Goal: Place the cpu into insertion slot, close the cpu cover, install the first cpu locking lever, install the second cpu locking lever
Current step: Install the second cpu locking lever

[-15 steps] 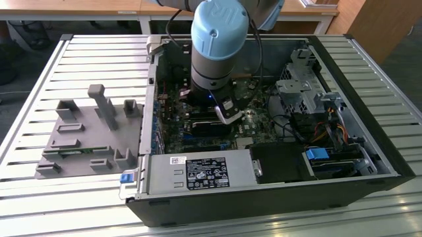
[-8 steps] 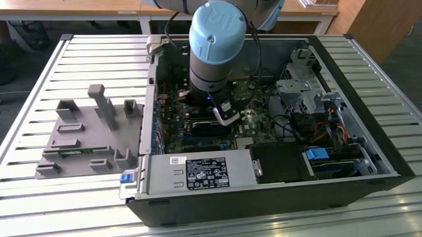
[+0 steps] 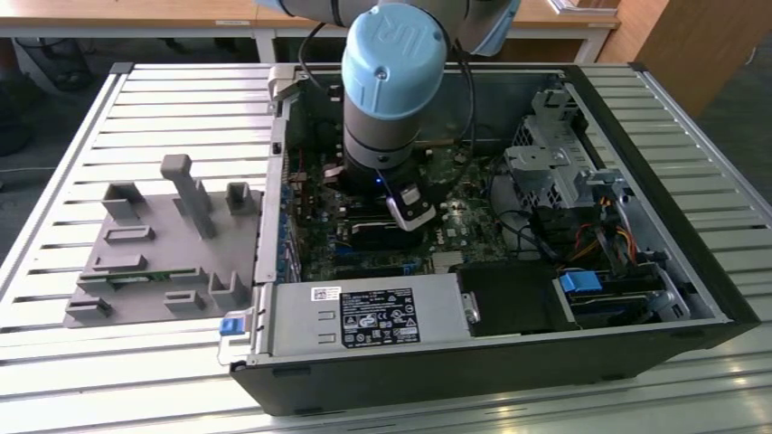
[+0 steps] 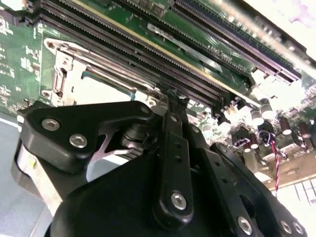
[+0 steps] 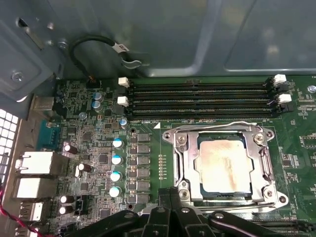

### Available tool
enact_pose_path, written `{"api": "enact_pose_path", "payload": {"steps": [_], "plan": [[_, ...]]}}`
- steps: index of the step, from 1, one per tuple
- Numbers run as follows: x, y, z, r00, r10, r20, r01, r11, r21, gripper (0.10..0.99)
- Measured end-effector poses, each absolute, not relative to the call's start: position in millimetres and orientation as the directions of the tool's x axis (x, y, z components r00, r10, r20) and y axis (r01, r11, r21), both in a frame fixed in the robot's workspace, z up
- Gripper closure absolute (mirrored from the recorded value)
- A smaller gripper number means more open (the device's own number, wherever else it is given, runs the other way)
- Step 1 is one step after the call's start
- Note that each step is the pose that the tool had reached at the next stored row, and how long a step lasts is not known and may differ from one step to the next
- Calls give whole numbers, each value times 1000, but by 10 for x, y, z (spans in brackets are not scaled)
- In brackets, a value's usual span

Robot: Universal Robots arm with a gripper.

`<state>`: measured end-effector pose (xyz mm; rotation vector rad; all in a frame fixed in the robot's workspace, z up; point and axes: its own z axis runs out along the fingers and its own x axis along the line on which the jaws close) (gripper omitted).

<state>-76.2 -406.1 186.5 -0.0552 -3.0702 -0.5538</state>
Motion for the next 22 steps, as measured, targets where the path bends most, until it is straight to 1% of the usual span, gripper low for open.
{"api": "enact_pose_path", "payload": {"steps": [22], "plan": [[-763,-4060,2079,-999,31,27,39,936,349,980]]}}
